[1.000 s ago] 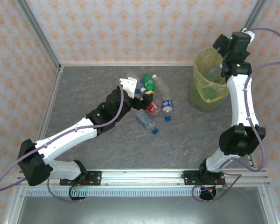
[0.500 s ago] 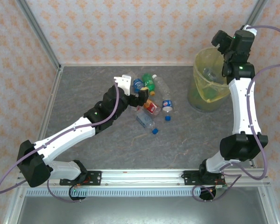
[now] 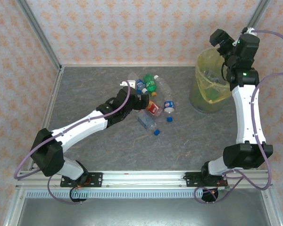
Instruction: Put the plastic bottles in the bin
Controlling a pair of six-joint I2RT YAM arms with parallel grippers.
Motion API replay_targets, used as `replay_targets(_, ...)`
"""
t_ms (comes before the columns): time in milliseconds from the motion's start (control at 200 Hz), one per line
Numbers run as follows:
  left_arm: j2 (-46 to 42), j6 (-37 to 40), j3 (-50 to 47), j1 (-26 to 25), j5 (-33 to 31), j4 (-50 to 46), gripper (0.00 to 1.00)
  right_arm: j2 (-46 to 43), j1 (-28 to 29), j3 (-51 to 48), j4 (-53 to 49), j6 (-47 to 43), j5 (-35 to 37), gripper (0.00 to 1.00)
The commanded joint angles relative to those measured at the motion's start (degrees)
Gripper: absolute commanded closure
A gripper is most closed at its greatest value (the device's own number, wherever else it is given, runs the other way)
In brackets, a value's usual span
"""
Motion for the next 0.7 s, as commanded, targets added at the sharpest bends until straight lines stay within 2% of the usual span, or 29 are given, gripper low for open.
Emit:
replay_targets(0,1.91,-6.65,2.2,0.31,3.11,-5.73,0.1,-3.99,0.56,-3.62,3.28,1.87,-6.42,0.0)
replay_targets(110,3.51,-11.63,1.46,0.14,6.24,-6.28,0.13,-8.1,0.83,-10.75,8.16,2.06,-7.76,0.0)
replay_targets(275,7.34,-17.59,2.97,-1.32,6.52,-10.89,0.14,-8.31,2.36,-11.43,2.07,-0.49,-6.88,0.0)
replay_targets(526,12.7,-21.83,7.33,-7.51,5.31,-15.43,0.14,-12.57,3.72,-16.64,1.27,-2.82,-9.01,0.0)
replay_targets(696,14.12,-27.02,7.95,-10.86,4.28,-17.11,0.14,-14.9,4.1,-19.43,2.1,-0.51,-10.31,0.0)
